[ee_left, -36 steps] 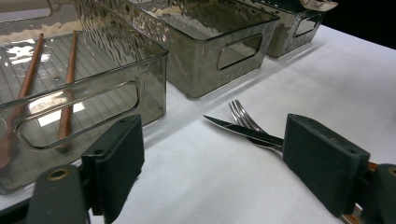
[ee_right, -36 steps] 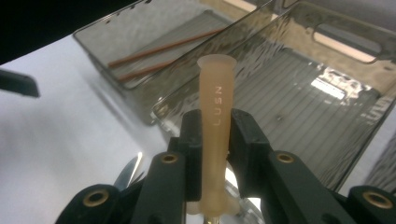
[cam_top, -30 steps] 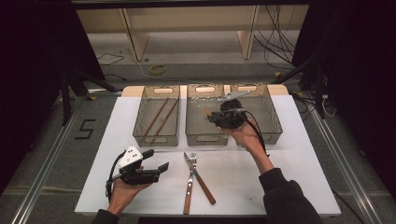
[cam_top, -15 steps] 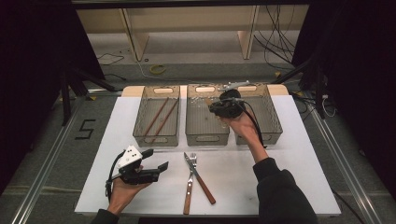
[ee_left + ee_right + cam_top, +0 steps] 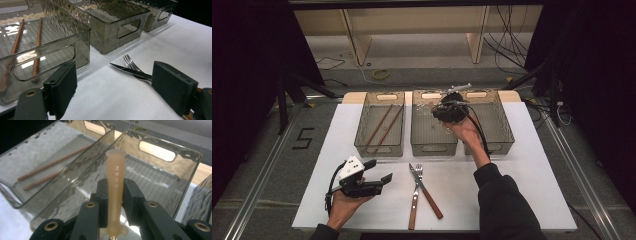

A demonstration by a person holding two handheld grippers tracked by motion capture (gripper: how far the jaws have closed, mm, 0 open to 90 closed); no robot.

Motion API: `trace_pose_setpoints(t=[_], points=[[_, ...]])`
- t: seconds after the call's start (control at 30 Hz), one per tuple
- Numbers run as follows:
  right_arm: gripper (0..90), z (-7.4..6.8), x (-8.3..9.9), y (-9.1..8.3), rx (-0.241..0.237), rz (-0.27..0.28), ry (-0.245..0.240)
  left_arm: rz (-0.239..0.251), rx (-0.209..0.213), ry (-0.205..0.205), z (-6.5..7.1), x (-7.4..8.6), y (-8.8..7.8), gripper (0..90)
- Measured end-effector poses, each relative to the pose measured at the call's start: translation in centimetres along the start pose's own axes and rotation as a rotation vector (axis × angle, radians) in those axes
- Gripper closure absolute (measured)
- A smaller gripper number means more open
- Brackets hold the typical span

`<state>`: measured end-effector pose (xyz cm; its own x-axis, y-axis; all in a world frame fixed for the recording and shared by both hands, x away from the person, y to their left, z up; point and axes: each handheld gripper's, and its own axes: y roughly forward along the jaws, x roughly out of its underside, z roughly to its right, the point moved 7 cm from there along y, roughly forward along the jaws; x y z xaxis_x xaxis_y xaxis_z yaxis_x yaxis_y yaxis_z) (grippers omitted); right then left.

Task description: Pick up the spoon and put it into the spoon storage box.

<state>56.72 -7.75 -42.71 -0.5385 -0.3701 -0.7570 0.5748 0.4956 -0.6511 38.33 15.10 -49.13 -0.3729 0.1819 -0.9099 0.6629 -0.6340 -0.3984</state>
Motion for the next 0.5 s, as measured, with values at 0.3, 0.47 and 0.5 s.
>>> trace_pose_setpoints(t=[0.3,0.47,0.5], points=[[76.1,0.0,0.3,1.4,0.018,-0.029,-0.001,-0.002,0.002,-0.002,0.1,0.0,0.0,19.8],[76.0,-0.1,0.6,1.8,0.021,-0.042,0.007,-0.002,0.001,0.000,0.0,0.0,0.0,19.8],[75.9,-0.1,0.6,1.9,0.024,-0.046,0.008,-0.003,0.001,0.001,0.1,0.0,0.0,19.9]])
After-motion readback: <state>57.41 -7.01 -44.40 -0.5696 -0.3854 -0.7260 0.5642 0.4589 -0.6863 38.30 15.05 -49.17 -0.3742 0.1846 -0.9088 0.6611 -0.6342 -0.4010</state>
